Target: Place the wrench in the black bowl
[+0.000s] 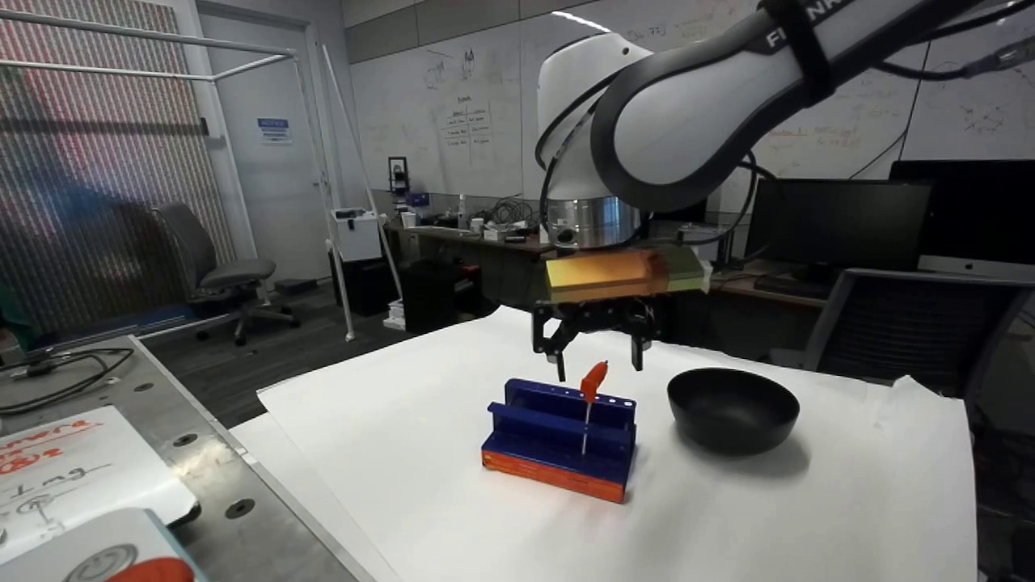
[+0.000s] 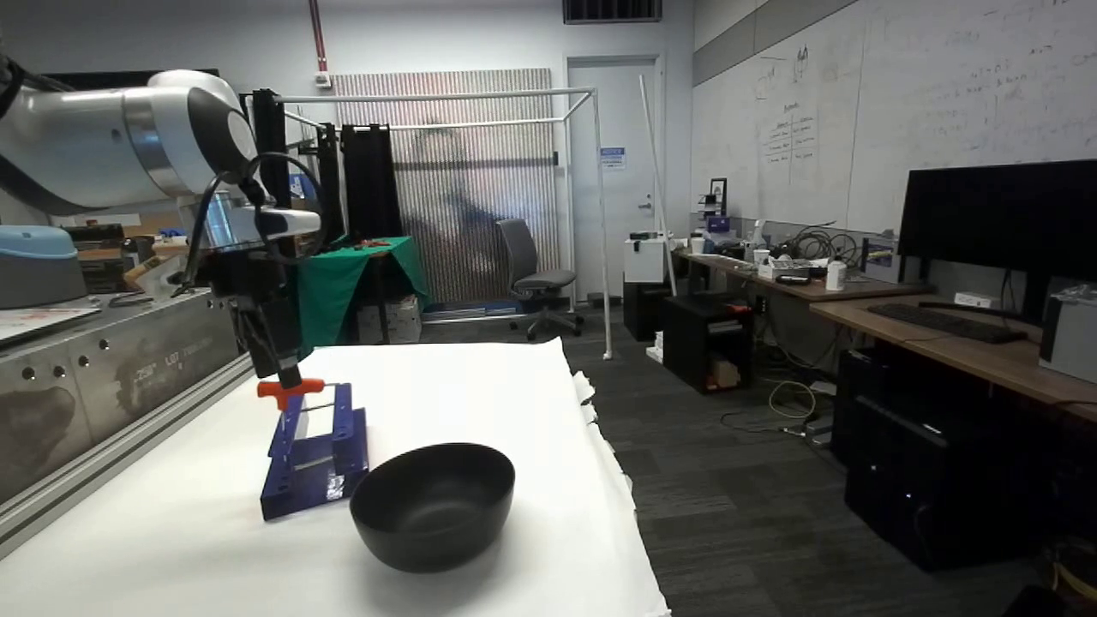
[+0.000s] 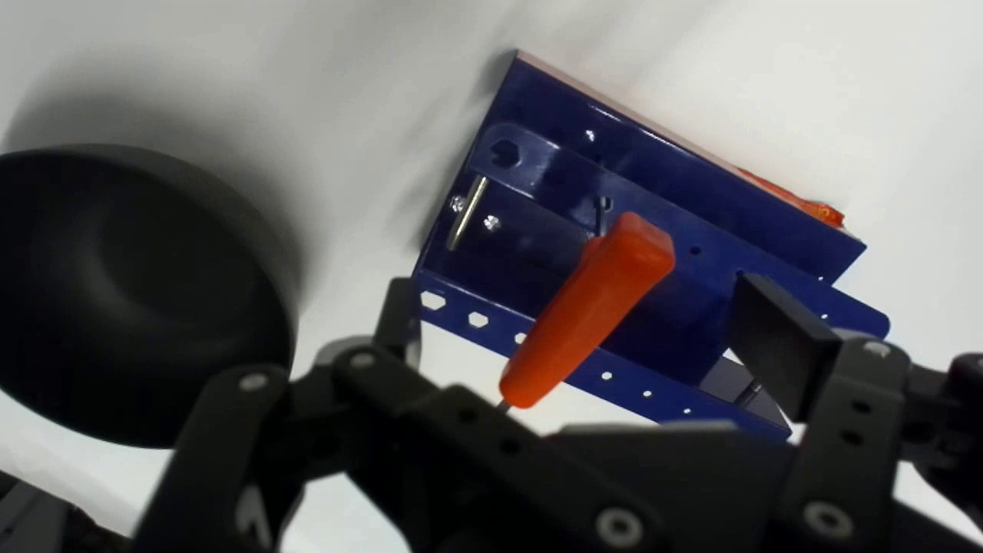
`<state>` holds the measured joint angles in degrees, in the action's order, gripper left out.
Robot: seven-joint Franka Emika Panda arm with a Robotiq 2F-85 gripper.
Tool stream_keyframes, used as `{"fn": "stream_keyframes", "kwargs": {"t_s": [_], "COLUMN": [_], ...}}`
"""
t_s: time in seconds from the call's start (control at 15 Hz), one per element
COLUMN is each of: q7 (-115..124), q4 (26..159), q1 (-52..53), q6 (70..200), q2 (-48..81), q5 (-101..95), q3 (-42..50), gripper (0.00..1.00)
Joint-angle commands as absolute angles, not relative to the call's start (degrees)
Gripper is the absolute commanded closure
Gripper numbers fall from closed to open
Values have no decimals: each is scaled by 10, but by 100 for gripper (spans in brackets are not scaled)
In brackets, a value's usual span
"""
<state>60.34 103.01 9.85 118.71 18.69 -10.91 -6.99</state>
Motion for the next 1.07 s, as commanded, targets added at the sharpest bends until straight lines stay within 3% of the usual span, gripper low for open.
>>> {"fn": "stream_keyframes", "kwargs": {"t_s": [0.0,0.07,0.2,0.73,0.8,1.0], "q7": [632,635,637,617,616,606], "q4": [997,994,991,988,989,1002], "q1": [119,121,123,120,120,122], "q6": [1198,1197,1198,1197,1197,1188], "q2": [217,225,233,230,227,195], "q5": [-103,-102,-101,-79,-79,-90], "q3": [-49,-47,-41,-42,-42,-41], "gripper": [2,26,30,94,99,95]}}
